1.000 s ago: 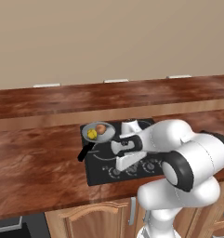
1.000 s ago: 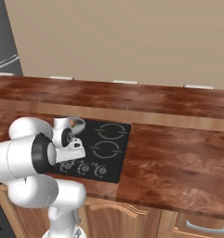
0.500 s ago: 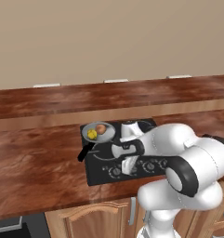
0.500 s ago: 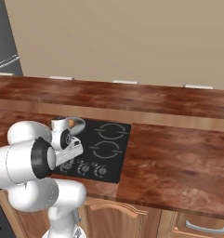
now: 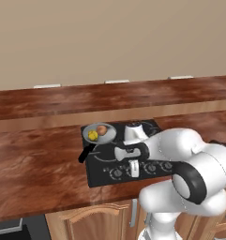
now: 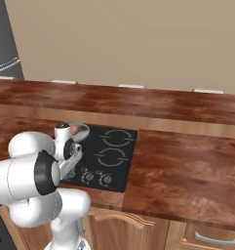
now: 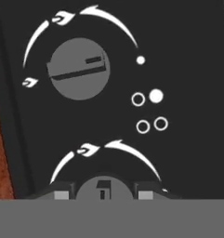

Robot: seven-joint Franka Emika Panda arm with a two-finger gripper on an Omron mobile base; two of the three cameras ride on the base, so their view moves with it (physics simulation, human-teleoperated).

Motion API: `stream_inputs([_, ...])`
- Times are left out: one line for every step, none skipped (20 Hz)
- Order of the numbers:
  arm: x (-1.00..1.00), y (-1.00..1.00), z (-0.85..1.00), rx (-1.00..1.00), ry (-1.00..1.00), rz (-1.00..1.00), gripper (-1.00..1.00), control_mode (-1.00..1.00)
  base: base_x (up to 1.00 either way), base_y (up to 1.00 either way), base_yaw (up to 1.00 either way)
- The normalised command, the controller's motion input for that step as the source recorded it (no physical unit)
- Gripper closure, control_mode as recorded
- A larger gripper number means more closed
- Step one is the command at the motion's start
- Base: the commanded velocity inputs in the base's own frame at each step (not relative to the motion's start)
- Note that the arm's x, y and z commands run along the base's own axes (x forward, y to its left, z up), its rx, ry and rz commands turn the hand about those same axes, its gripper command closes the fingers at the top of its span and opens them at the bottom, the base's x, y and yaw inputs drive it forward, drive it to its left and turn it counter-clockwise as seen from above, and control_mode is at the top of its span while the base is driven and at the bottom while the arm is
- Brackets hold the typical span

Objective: Put the lemon and onion in the pan. Then turn on the rear left burner and set the heat to medium.

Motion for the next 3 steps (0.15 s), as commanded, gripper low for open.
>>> stream_inputs([-0.1,0.0,-0.09,0.08,0.0,0.45,1.0,-1.0,0.0,0.0,0.0])
stream_inputs([-0.09,0.0,-0.1,0.08,0.0,0.45,1.0,-1.0,0.0,0.0,0.0])
stream_inputs([-0.09,0.0,-0.09,0.08,0.0,0.45,1.0,-1.0,0.0,0.0,0.0])
